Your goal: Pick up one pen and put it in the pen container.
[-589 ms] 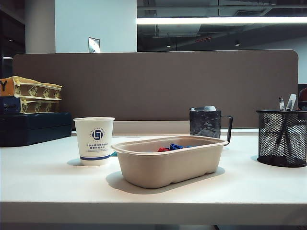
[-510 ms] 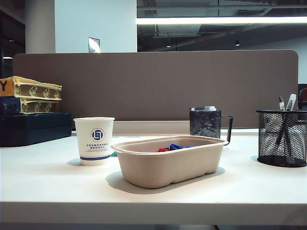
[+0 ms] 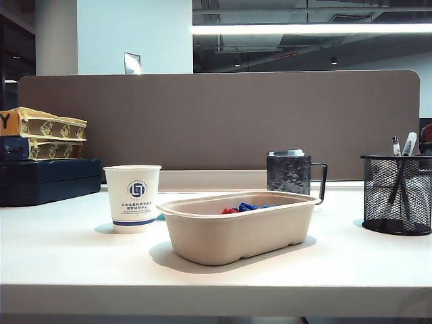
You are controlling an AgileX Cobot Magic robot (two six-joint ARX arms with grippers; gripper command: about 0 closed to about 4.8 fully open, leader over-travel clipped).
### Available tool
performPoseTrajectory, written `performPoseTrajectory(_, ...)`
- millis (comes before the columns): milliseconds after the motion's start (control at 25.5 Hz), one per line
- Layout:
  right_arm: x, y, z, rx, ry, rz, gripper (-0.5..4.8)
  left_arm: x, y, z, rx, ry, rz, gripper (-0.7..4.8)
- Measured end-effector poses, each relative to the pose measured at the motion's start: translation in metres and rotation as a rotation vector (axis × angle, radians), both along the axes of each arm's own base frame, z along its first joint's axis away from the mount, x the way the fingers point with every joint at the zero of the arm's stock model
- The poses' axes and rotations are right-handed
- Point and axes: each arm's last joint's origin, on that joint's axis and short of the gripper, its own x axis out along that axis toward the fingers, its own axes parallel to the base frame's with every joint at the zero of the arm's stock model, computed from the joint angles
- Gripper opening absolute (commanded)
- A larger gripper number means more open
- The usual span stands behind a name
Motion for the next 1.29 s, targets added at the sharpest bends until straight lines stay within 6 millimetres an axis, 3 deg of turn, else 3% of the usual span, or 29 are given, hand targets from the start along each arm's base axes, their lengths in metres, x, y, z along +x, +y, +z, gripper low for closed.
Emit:
performPoseTrajectory(510, -0.001, -0.001, 0.012, 0.085, -0.121, -0.018, 0.13, -0.003, 0.0, 0.019, -0.004, -0.127, 0.0, -0.03)
performPoseTrajectory(981, -0.012, -0.001, 0.053, 0.096, -0.237, -0.009, 0.13, -0.013, -0.002, 0.056, 0.006, -0.219, -0.089, -0.02)
performPoseTrajectory(1216, -0.014, -0.001, 0.08, 0.055, -0.246, -0.004, 0.14, -0.008, -0.003, 0.084, 0.01, -0.211, -0.12, -0.02)
performPoseTrajectory(1295, -0.012, 0.0, 0.092, 0.035, -0.235, 0.025, 0.14, -0.002, -0.004, 0.103, 0.034, -0.236, -0.134, -0.02)
